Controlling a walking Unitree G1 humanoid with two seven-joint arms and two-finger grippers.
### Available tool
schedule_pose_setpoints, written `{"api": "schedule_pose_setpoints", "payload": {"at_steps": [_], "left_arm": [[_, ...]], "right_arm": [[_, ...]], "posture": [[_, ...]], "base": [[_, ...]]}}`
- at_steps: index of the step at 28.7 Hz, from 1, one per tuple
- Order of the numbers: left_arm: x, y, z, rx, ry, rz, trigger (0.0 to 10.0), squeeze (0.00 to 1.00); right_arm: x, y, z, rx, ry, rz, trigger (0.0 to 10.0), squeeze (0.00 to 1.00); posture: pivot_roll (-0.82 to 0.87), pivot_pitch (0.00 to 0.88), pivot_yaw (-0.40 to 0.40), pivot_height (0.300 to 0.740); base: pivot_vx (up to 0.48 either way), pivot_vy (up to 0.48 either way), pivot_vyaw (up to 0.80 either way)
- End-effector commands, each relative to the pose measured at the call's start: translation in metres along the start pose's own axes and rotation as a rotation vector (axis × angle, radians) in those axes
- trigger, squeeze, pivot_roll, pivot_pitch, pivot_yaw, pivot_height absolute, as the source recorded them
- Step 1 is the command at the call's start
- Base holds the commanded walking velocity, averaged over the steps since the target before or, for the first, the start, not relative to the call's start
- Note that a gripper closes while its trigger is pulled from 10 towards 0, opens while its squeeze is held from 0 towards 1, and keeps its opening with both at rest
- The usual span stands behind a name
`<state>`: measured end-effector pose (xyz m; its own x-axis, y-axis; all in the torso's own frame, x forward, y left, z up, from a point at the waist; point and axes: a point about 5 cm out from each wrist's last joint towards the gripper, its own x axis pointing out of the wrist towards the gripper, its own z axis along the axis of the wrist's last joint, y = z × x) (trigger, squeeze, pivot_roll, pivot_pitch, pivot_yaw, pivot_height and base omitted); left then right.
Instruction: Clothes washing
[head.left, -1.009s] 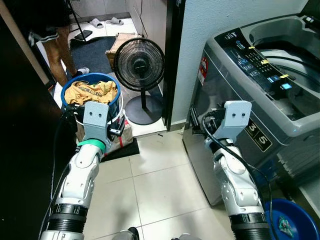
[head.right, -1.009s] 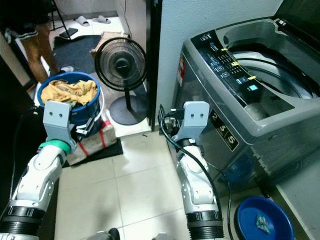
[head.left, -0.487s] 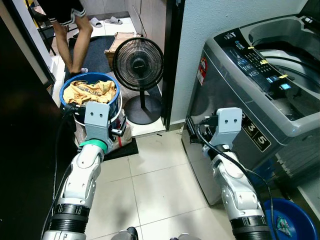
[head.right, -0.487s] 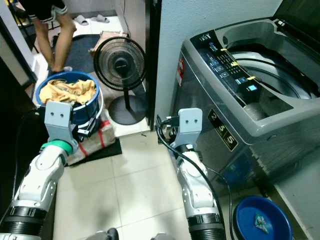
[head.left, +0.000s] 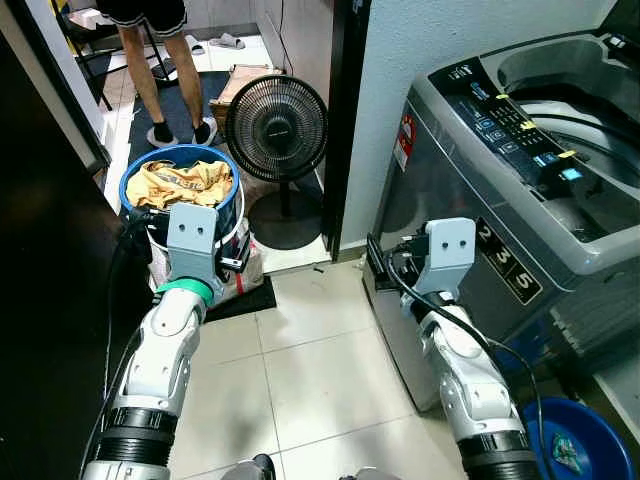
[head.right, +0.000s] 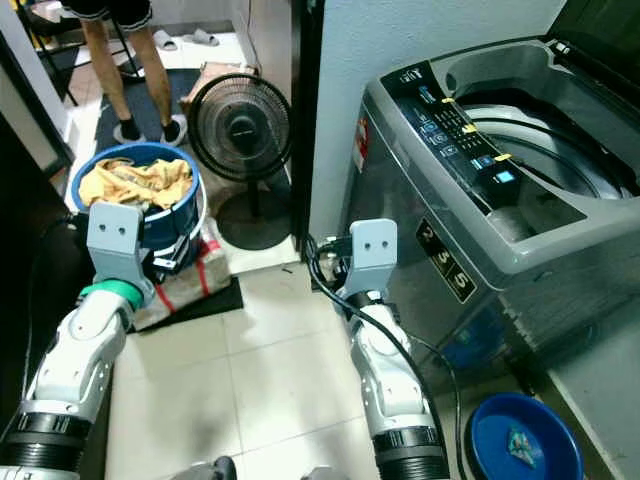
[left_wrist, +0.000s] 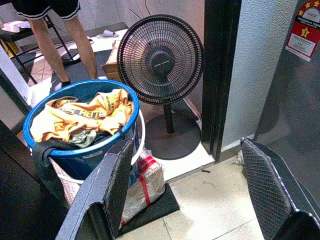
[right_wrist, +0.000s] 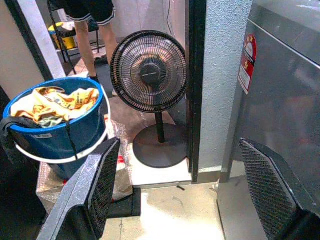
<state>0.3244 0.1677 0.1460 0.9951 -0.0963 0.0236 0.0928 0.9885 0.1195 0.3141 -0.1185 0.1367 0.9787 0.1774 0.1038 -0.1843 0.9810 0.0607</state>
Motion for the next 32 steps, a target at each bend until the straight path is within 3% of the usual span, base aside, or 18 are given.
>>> {"api": "schedule_pose_setpoints", "payload": {"at_steps": [1,32], "left_arm": [[-0.0001,0.0010,-0.0048,0.011,0.017,0.007,10.0,0.00],[0.0011,0.0018,-0.0050,-0.013,0.008,0.012,10.0,0.00]], "right_arm": [[0.0005,0.0010,-0.0029,-0.009,0.007,0.008,10.0,0.00],[0.0031,0.0012,-0.0022,-0.010,0.002,0.010,10.0,0.00]], "posture": [[-0.02,0.030,0.037,0.740],[-0.01,0.042,0.030,0.740]], "base": [[0.000,0.000,0.00],[0.000,0.000,0.00]]}}
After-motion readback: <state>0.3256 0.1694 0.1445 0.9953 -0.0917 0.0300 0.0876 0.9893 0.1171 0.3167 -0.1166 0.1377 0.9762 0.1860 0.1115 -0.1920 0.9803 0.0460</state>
